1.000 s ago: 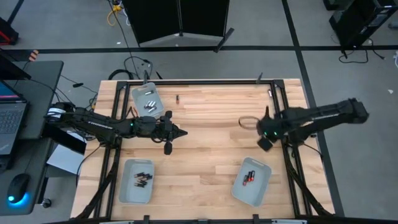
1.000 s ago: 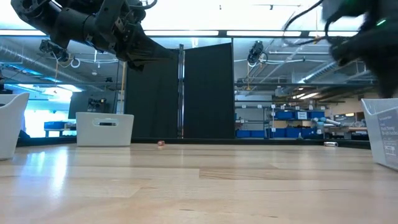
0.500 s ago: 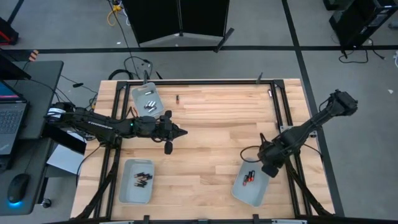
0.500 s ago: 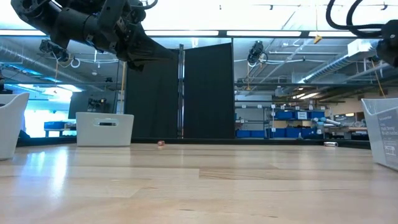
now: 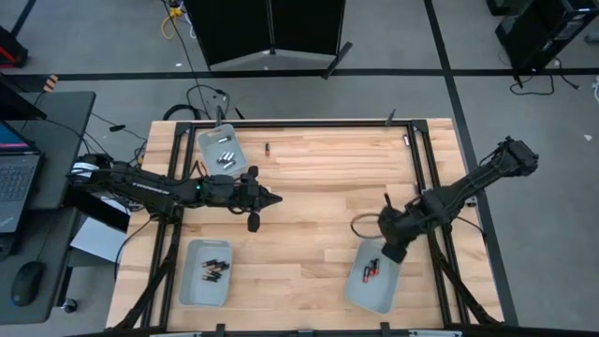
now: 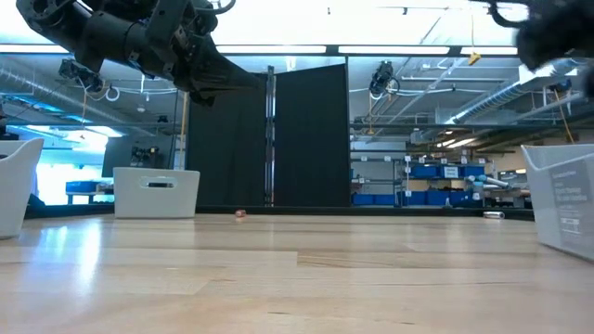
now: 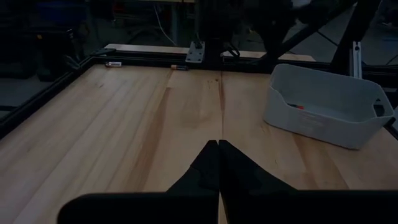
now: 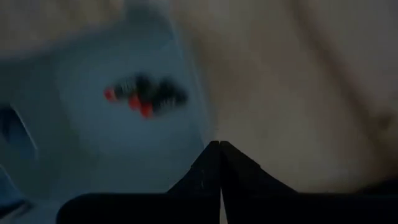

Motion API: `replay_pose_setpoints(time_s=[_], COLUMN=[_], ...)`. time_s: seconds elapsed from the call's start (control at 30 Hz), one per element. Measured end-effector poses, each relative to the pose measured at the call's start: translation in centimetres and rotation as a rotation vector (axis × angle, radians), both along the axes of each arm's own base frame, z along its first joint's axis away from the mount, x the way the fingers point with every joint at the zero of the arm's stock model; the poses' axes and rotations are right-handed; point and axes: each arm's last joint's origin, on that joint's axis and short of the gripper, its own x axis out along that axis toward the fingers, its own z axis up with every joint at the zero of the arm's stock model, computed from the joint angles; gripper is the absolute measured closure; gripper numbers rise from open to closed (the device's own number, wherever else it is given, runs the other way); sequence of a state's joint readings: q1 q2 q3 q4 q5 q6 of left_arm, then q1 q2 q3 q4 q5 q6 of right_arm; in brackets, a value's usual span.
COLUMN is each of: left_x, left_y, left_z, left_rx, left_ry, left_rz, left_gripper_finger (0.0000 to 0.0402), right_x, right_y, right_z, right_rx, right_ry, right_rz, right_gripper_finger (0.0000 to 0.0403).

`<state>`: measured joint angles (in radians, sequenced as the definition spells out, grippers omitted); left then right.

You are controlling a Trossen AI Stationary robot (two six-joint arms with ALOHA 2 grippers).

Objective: Sort batteries
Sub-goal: Put the black-brown battery into the bottom left gray bin

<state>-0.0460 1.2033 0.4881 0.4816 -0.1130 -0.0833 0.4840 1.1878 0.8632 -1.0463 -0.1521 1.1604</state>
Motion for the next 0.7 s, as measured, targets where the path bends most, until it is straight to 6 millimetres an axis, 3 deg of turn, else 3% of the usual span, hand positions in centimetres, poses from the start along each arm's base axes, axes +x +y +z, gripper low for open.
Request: replay_pose_setpoints(time_s=[0.13,0.3,0.5,0.7], left_x=[0.0,0.0,0.0,0.0], left_y=[0.0,0.0,0.0,0.0], left_z=[0.0,0.0,0.0,0.0], left_rx=[0.002,0.003,0.03,0.035], left_ry=[0.0,0.0,0.003,0.004], left_rz=[0.006,0.006,0.004,0.006], left_gripper_finger=[0.0396,0.0396,0.0396,0.0396], right_x=[1.0,0.5,0.3,1.0], right_y=[-2.6,-8.6,-14.8,-18.1], right_z=[1.3,1.0,-2.0,-5.6], right_rx=[-0.115,-0.28,-0.31,-0.263], right_ry=[-0.046,0.161,0.452,0.676], right_rz=[-0.019,-0.156,-0.184,-0.014], right_gripper_finger=[0.0394,0.0394,0.0394,0.0394])
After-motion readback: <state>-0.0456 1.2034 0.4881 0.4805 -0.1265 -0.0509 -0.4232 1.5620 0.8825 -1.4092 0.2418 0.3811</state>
